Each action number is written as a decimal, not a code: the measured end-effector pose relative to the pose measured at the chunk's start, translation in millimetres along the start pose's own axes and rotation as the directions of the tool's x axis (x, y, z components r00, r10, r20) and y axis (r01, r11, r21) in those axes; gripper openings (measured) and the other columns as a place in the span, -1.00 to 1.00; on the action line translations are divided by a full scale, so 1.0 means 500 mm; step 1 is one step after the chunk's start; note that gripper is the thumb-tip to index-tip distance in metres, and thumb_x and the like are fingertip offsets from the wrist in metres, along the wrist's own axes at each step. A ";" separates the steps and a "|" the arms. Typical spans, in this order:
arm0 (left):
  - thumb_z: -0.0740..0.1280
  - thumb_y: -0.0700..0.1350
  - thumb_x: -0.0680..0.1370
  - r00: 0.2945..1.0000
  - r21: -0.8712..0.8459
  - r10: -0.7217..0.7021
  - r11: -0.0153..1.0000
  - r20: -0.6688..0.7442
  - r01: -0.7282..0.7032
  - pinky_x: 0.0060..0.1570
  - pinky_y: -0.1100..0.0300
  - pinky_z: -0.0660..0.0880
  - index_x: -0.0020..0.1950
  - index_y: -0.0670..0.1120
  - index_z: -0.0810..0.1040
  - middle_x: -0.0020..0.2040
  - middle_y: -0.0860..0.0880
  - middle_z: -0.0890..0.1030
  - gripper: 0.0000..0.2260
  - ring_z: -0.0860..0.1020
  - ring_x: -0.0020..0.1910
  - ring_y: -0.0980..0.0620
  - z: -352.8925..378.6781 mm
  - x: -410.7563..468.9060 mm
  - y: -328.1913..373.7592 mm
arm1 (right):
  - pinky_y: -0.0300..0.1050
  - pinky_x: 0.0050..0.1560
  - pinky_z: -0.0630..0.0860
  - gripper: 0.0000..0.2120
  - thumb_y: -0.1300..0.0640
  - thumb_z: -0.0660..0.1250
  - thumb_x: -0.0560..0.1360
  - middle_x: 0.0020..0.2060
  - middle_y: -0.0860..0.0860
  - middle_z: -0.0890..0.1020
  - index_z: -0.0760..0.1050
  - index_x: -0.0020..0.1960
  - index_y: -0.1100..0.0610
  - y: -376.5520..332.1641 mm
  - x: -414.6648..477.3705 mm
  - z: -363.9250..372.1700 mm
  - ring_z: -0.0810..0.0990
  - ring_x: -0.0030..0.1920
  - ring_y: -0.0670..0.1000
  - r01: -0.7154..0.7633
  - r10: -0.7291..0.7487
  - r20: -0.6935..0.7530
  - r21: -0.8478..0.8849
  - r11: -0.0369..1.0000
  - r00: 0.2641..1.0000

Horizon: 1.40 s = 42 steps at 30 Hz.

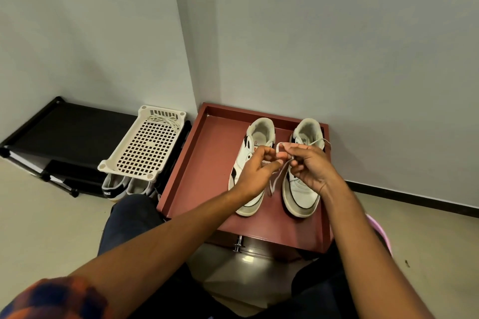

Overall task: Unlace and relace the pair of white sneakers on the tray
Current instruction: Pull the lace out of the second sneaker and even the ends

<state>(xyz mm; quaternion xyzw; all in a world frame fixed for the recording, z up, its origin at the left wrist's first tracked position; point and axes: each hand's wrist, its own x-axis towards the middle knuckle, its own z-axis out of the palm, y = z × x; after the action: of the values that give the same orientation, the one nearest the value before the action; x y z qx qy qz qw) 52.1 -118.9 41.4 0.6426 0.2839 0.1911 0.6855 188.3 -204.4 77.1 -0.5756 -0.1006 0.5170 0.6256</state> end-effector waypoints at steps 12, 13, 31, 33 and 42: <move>0.42 -0.01 0.50 0.995 0.209 0.096 0.973 0.034 -0.101 -0.09 0.16 0.53 0.02 0.02 0.49 0.02 -0.02 0.60 -0.83 0.57 -0.12 0.10 0.055 -0.036 -0.045 | -0.44 -0.57 0.31 -0.77 0.36 0.18 0.64 -0.29 0.15 0.67 0.50 0.23 0.20 0.020 -0.041 -0.021 0.48 -0.52 -0.18 -0.036 0.056 -0.052 0.320 0.947 0.997; 0.41 -0.01 0.51 0.995 0.209 0.085 0.973 0.058 -0.096 -0.12 0.18 0.52 0.06 0.02 0.51 0.04 -0.03 0.60 -0.82 0.57 -0.14 0.10 0.057 -0.037 -0.045 | -0.44 -0.57 0.32 -0.78 0.36 0.18 0.64 -0.29 0.15 0.67 0.51 0.20 0.20 0.024 -0.043 -0.023 0.49 -0.52 -0.18 -0.042 0.064 -0.054 0.341 0.939 0.996; 0.34 0.02 0.61 0.984 0.431 -0.057 0.902 0.171 -0.022 -0.27 0.12 0.39 -0.34 -0.08 0.60 -0.40 -0.06 0.54 -0.66 0.45 -0.42 0.05 0.006 -0.052 -0.057 | -0.34 -0.59 0.23 -0.81 0.33 0.24 0.61 -0.22 0.11 0.73 0.56 0.14 0.14 0.057 -0.034 -0.062 0.36 -0.58 -0.18 -0.005 -0.008 -0.402 -0.033 0.999 0.916; 0.40 0.00 0.57 0.988 0.453 -0.004 0.889 0.157 -0.068 -0.09 0.13 0.44 -0.35 -0.12 0.61 -0.26 -0.20 0.59 -0.67 0.53 -0.24 0.00 -0.029 -0.049 -0.061 | -0.22 -0.42 0.47 -0.81 0.34 0.28 0.57 -0.27 0.07 0.73 0.62 0.06 0.16 0.071 -0.037 -0.078 0.52 -0.50 -0.16 -0.013 -0.152 -0.519 -0.301 0.954 0.841; 0.28 -0.11 0.66 0.967 0.406 -0.128 0.913 0.222 0.028 -0.34 0.38 0.38 -0.29 -0.18 0.49 -0.39 0.00 0.49 -0.67 0.46 -0.46 0.21 -0.154 -0.057 -0.011 | -0.06 -0.02 0.52 -0.80 0.06 0.46 0.46 0.00 -0.01 0.70 0.64 0.09 -0.06 0.065 -0.067 -0.048 0.64 0.00 0.09 -0.432 -0.235 -0.431 -0.901 0.050 0.871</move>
<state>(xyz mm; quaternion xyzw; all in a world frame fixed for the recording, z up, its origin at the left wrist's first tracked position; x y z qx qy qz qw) -19.2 -77.6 38.8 0.7756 0.2563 0.0211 0.5765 173.6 -251.2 58.5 -0.9547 -0.2293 0.1888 0.0198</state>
